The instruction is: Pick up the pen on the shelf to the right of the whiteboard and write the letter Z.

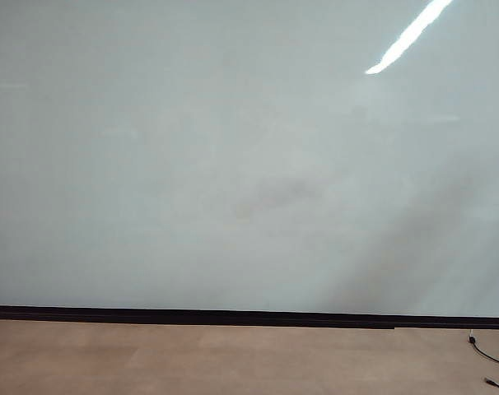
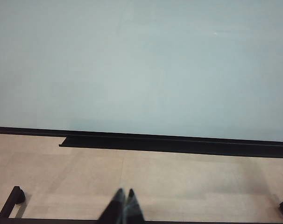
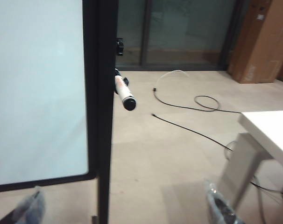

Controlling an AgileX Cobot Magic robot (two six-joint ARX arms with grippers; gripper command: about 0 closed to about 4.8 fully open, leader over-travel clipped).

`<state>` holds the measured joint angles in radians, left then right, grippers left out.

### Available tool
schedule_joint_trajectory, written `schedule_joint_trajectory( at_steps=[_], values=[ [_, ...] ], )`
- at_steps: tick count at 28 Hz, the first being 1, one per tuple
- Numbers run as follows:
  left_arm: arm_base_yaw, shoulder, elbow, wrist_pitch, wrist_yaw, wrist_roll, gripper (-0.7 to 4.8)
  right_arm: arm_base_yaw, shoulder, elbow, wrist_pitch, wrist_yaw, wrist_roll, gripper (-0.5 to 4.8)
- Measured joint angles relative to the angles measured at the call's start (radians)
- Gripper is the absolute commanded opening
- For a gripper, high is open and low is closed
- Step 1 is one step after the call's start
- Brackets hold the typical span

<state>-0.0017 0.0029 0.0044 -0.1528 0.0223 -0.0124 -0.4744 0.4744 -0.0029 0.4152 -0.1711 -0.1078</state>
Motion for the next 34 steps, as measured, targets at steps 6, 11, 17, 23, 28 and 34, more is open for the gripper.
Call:
schedule_joint_trajectory(
  at_steps=[6, 11, 17, 23, 28, 34],
  values=[
    [0.000, 0.000, 0.000, 0.000, 0.000, 0.000, -0.04, -0.040, 0.251, 0.000, 0.274, -0.097, 0.007, 4.43],
    [0.000, 0.000, 0.000, 0.000, 0.000, 0.000, -0.04, -0.053, 0.477, 0.003, 0.552, -0.132, 0.022, 4.43],
    [0.000, 0.000, 0.000, 0.000, 0.000, 0.000, -0.04, -0.079, 0.863, 0.063, 0.959, -0.194, 0.106, 4.42],
    [0.000, 0.000, 0.000, 0.000, 0.000, 0.000, -0.04, -0.073, 1.103, 0.219, 0.980, -0.288, 0.121, 4.42],
    [0.000, 0.000, 0.000, 0.000, 0.000, 0.000, -0.04, -0.081, 1.223, 0.331, 0.983, -0.315, 0.114, 4.42],
    [0.000, 0.000, 0.000, 0.000, 0.000, 0.000, -0.04, -0.075, 1.336, 0.449, 0.984, -0.377, 0.114, 4.41]
  ],
)
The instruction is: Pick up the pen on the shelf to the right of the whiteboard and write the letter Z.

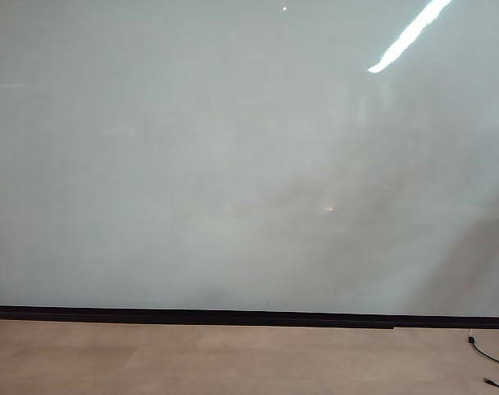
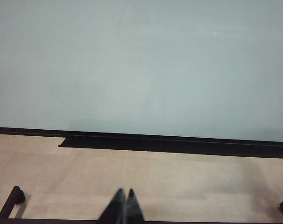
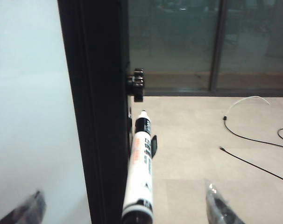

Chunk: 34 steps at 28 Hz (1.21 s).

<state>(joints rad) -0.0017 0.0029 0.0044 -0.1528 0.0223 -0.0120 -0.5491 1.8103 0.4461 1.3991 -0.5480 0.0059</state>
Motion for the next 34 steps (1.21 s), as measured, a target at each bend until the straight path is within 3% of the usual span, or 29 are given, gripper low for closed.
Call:
schedule_joint_trajectory(
  at_steps=[13, 16, 25, 29, 34],
  values=[
    [0.000, 0.000, 0.000, 0.000, 0.000, 0.000, -0.04, 0.002, 0.130, 0.121, 0.001, -0.056, 0.043, 4.39],
    [0.000, 0.000, 0.000, 0.000, 0.000, 0.000, -0.04, 0.002, 0.157, 0.137, 0.000, -0.058, 0.048, 3.96],
    [0.000, 0.000, 0.000, 0.000, 0.000, 0.000, -0.05, 0.002, 0.170, 0.182, 0.002, -0.076, 0.065, 3.93],
    [0.000, 0.000, 0.000, 0.000, 0.000, 0.000, -0.04, 0.003, 0.170, 0.188, 0.002, -0.076, 0.075, 3.11],
    [0.000, 0.000, 0.000, 0.000, 0.000, 0.000, -0.05, 0.011, 0.170, 0.190, 0.002, -0.076, 0.077, 3.04]
  ],
)
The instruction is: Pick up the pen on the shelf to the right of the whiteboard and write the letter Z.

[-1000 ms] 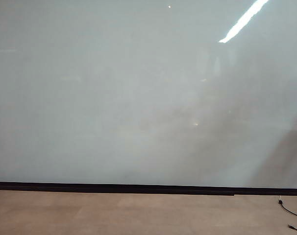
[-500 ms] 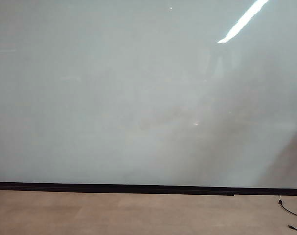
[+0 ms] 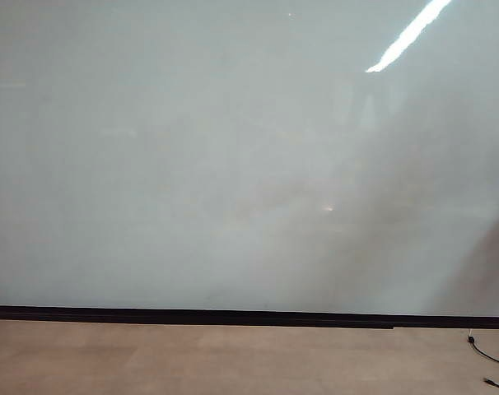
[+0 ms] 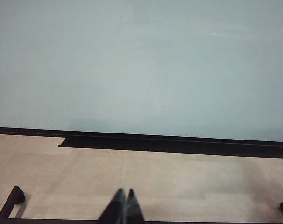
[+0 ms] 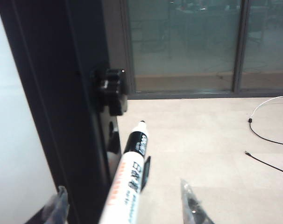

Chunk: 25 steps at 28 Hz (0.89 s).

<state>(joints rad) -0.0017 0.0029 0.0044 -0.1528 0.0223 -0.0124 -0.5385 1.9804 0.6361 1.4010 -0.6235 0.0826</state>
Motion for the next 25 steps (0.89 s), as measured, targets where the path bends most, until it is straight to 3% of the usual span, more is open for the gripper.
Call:
schedule_joint_trajectory(
  at_steps=[13, 25],
  values=[
    [0.000, 0.000, 0.000, 0.000, 0.000, 0.000, -0.04, 0.016, 0.000, 0.000, 0.000, 0.002, 0.000, 2.46],
    [0.000, 0.000, 0.000, 0.000, 0.000, 0.000, -0.04, 0.015, 0.000, 0.000, 0.000, 0.023, 0.000, 2.41]
  ],
)
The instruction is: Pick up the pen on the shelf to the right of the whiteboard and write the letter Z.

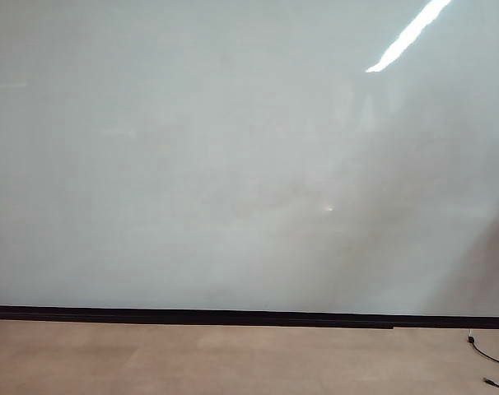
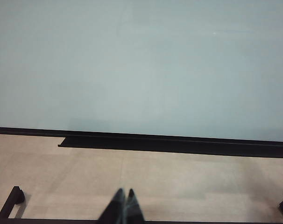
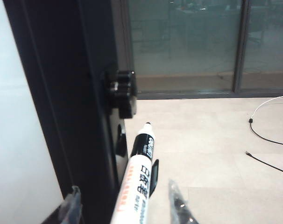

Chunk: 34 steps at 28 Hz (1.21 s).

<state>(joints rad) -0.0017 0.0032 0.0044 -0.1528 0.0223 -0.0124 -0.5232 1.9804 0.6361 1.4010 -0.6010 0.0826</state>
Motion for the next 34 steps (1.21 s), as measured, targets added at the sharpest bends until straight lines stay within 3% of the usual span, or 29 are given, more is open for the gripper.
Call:
schedule_joint_trajectory(
  at_steps=[8, 9, 10, 11, 34],
  values=[
    [0.000, 0.000, 0.000, 0.000, 0.000, 0.000, -0.05, 0.000, 0.000, 0.000, 0.000, 0.006, 0.000, 2.39],
    [0.000, 0.000, 0.000, 0.000, 0.000, 0.000, -0.05, 0.000, 0.000, 0.000, 0.000, 0.006, 0.000, 2.14],
    [0.000, 0.000, 0.000, 0.000, 0.000, 0.000, -0.05, 0.000, 0.000, 0.000, 0.000, 0.006, 0.000, -0.28],
    [0.000, 0.000, 0.000, 0.000, 0.000, 0.000, -0.04, 0.000, 0.000, 0.000, 0.000, 0.006, 0.002, -0.07],
    [0.000, 0.000, 0.000, 0.000, 0.000, 0.000, -0.05, -0.006, 0.000, 0.008, 0.004, 0.007, -0.035, -0.06]
  ],
)
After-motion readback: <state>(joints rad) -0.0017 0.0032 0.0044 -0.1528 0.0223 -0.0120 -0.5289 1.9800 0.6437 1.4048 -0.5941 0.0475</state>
